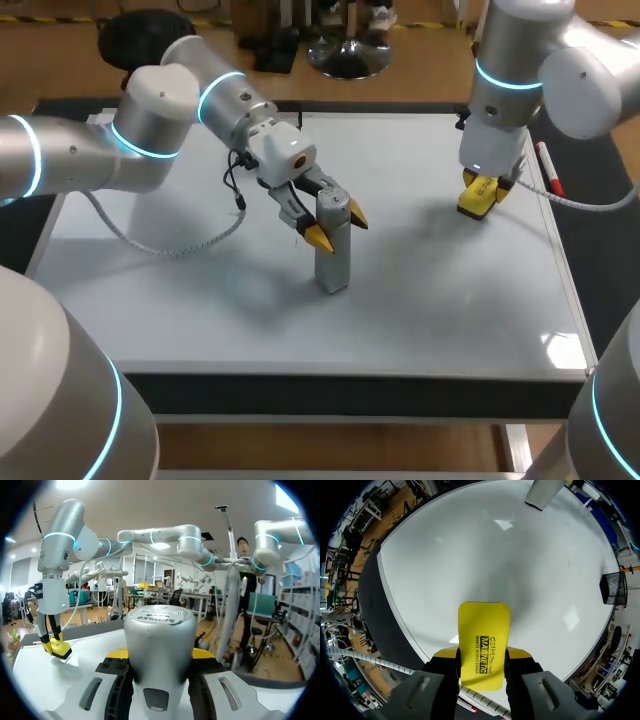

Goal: Pick up the inspection probe, press it on each red-marked spot on the whiteboard one by one, put down the probe, pick up the eraser, and wipe off all the red marks.

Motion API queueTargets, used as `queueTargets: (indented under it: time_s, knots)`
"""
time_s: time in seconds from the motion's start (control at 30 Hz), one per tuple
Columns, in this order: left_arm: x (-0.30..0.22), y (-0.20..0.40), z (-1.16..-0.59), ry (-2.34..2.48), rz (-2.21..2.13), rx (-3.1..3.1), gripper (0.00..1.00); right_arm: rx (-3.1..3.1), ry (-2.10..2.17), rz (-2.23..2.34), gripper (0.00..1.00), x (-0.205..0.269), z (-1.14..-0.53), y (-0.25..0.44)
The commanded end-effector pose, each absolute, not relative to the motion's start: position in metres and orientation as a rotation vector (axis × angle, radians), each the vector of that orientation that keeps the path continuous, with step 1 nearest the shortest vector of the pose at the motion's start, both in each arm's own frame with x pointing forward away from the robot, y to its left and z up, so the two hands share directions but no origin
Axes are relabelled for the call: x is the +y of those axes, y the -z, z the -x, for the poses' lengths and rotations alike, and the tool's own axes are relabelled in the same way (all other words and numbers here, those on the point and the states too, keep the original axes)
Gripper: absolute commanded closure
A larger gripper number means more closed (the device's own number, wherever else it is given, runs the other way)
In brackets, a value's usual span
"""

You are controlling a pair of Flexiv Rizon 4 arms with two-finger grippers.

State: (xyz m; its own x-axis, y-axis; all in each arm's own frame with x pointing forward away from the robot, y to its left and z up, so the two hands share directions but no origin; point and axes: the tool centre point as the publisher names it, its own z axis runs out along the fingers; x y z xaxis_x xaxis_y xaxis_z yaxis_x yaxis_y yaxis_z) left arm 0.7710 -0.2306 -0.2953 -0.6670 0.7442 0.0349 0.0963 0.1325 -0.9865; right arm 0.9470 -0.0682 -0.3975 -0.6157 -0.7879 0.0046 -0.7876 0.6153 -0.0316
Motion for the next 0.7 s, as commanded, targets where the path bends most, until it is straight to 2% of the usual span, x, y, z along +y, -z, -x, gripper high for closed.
queueTargets:
  time_s: [0.03, 0.7]
  knots:
    - [-0.2307, 0.2979, -0.7717, -1.572, 0.807, -1.878, 1.0, 2.815, 0.052, 1.376, 1.0, -0.0687, -0.9478, 0.397]
    - [-0.2315, 0.295, -0.7693, -1.56, 0.817, -1.877, 1.0, 2.815, 0.052, 1.376, 1.0, -0.0687, -0.9478, 0.397]
